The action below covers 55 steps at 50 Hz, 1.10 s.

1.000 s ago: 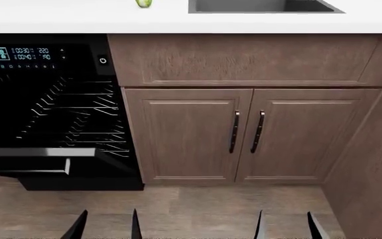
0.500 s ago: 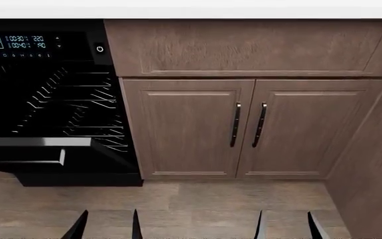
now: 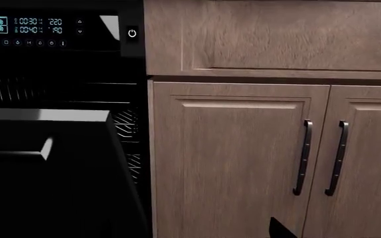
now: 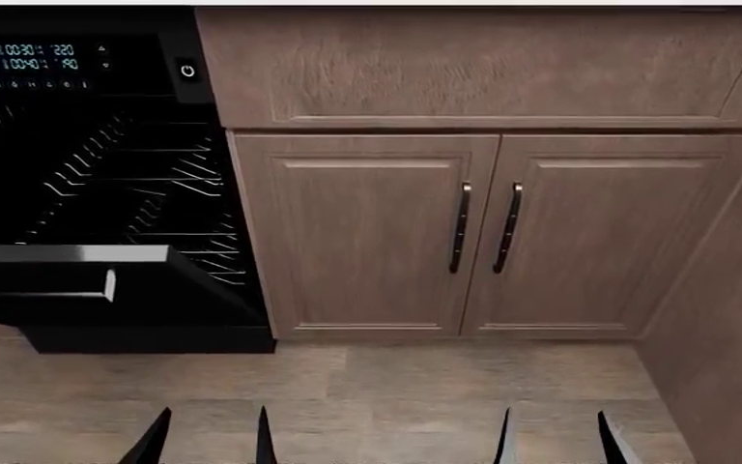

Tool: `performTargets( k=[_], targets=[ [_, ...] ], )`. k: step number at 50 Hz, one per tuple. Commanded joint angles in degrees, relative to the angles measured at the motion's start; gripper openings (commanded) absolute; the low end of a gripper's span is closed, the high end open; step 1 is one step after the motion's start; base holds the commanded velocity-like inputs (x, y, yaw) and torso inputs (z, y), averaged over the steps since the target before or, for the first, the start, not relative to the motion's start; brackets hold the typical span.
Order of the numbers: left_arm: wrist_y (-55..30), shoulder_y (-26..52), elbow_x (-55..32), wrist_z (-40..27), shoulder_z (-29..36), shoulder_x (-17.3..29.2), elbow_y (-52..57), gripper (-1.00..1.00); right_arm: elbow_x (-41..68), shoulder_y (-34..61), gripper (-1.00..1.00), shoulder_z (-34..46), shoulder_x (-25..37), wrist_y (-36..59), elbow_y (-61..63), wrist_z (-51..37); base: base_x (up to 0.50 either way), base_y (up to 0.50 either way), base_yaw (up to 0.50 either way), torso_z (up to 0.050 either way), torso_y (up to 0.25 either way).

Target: Close the dishwasher door

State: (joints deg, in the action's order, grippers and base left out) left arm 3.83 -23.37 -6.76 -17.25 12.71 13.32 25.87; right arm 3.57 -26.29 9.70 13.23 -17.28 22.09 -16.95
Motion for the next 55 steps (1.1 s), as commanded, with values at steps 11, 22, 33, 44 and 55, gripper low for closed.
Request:
performTargets(
  k=[11, 22, 33, 44, 55],
  targets=[
    [0.2, 0.6, -0.6, -1.1, 0.9, 0.9, -0.4, 1.00, 0.2, 0.4, 1.00, 0.5, 0.6, 0.0, -0.2, -0.7, 0.00, 0.00, 0.00, -0.050, 0.096],
    [0.6, 0.4, -0.9, -1.7, 1.3, 1.5, -0.4, 1.00, 0.3, 0.1, 1.00, 0.8, 1.0, -0.2, 0.0, -1.1, 0.00, 0.00, 0.00, -0.050, 0.095],
    [0.6, 0.5, -1.2, -2.2, 1.7, 2.0, -0.1, 1.00, 0.3, 0.4, 1.00, 1.1, 1.2, -0.1, -0.2, -1.4, 0.00, 0.00, 0.00, -0.050, 0.095],
    [1.1, 0.7, -1.2, -2.8, 2.2, 2.4, -0.4, 1.00, 0.4, 0.4, 1.00, 1.3, 1.5, -0.2, -0.2, -1.8, 0.00, 0.00, 0.00, -0.050, 0.095],
    [1.6, 1.1, -1.5, -3.1, 2.5, 2.8, -1.0, 1.00, 0.7, 0.6, 1.00, 1.5, 1.7, -0.1, -0.3, -2.2, 0.00, 0.00, 0.00, -0.050, 0.095]
  ],
)
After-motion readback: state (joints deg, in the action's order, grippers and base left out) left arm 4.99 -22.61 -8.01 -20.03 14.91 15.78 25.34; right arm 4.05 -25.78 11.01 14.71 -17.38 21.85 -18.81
